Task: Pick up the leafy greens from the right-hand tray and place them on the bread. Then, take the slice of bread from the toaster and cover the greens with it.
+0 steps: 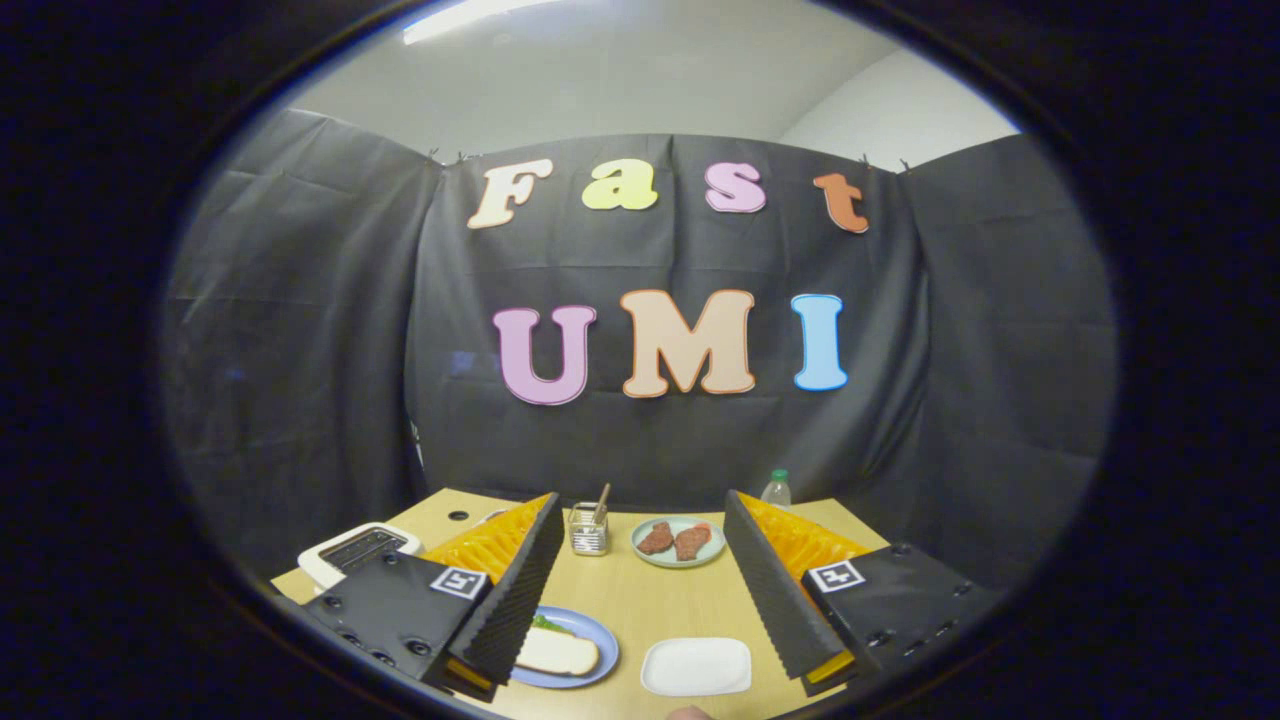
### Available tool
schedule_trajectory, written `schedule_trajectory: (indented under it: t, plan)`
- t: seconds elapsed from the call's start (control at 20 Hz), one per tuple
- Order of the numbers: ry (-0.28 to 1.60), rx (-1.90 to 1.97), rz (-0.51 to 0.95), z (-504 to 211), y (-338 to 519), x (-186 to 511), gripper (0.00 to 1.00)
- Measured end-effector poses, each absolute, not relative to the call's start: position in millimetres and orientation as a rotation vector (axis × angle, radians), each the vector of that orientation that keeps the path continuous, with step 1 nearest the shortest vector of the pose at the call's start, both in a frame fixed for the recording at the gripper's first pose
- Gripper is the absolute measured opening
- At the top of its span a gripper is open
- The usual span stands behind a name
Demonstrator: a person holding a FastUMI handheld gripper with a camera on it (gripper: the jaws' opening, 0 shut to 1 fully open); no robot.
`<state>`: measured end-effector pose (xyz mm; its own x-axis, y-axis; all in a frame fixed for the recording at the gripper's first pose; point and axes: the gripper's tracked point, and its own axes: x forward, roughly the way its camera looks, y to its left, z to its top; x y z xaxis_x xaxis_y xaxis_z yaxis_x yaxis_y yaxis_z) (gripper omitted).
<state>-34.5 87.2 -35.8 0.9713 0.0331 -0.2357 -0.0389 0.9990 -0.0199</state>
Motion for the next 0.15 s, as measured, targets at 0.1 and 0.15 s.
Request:
schedule_trajectory:
  t: [0.1, 0.15]
  plan:
    - [0.212, -0.004, 0.026, -25.8, 86.0, -34.5, 1.00]
    - [0.205, -0.006, 0.016, -23.3, 82.7, -34.5, 1.00]
